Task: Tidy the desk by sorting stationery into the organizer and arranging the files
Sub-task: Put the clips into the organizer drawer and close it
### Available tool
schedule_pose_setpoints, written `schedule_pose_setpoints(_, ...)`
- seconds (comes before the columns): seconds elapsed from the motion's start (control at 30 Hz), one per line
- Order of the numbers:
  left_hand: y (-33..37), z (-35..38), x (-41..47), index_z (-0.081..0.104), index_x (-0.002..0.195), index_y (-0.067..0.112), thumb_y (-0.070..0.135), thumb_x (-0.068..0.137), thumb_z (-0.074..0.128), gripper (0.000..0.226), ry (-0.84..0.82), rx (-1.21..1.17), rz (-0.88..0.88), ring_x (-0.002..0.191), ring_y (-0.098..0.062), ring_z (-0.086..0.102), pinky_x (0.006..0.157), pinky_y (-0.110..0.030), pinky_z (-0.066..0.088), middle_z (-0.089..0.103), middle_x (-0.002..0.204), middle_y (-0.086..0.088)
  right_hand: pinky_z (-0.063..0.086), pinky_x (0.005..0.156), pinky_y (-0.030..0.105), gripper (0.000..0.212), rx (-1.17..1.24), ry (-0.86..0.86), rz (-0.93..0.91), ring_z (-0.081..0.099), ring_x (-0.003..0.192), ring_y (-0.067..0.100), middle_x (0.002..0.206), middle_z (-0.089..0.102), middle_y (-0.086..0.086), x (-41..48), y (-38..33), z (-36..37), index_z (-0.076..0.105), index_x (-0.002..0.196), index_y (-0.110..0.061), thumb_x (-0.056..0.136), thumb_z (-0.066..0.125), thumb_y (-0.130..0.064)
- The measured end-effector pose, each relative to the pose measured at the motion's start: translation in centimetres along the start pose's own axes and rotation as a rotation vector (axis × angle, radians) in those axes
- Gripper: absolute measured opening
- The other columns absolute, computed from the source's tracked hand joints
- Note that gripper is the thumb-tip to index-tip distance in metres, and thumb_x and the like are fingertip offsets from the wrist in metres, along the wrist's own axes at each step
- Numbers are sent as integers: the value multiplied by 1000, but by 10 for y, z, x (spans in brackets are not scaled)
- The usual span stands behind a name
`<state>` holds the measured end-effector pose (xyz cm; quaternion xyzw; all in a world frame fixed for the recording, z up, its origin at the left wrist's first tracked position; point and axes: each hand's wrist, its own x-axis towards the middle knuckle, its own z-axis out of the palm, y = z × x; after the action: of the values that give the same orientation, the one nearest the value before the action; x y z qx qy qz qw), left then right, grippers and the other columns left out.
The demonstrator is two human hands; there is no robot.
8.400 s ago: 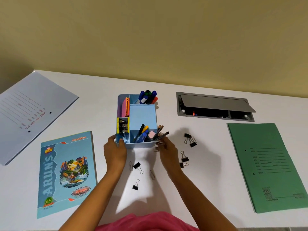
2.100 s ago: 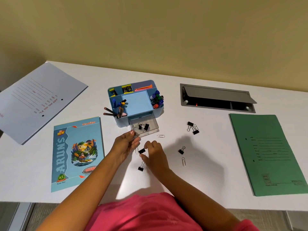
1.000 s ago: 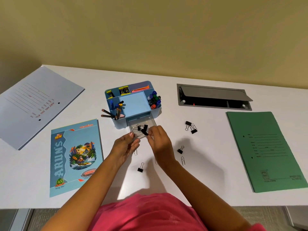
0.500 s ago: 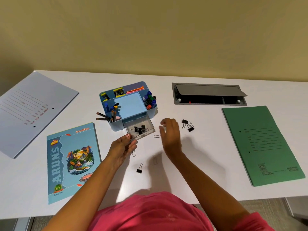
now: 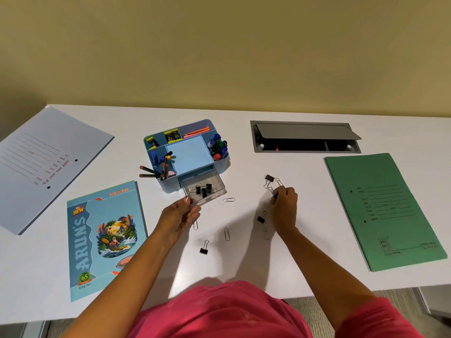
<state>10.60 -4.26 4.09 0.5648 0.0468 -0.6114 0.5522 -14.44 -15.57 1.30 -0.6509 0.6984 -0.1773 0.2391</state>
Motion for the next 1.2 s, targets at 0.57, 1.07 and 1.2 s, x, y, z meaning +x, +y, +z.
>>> schedule_pose_setpoints(0.57, 0, 4, -2, 63, 90, 1, 14, 95, 52, 18, 35, -12, 9, 84, -26, 62, 77, -33, 56, 64, 88, -20, 47, 81, 29, 14, 133, -3, -667, 49, 97, 20, 102, 60, 6, -55, -126, 43, 59, 103, -10, 89, 61, -9)
schedule_pose_setpoints(1.07, -1, 0, 1, 62, 99, -2, 13, 95, 52, 18, -3, -2, 10, 76, -25, 57, 79, -35, 55, 61, 81, -18, 50, 84, 43, 37, 66, 238, -412, 52, 100, 28, 112, 57, 15, 7, -62, 31, 59, 112, -1, 82, 41, 12)
schedule_pose_setpoints(1.2, 0, 1, 0, 62, 100, -2, 12, 95, 52, 18, 4, -8, 4, 79, -26, 61, 78, -34, 56, 63, 88, -21, 33, 104, 33, 46, -277, 56, -214, 37, 130, 20, 144, 39, 2, 30, -22, 30, 38, 141, -20, 99, 35, -37)
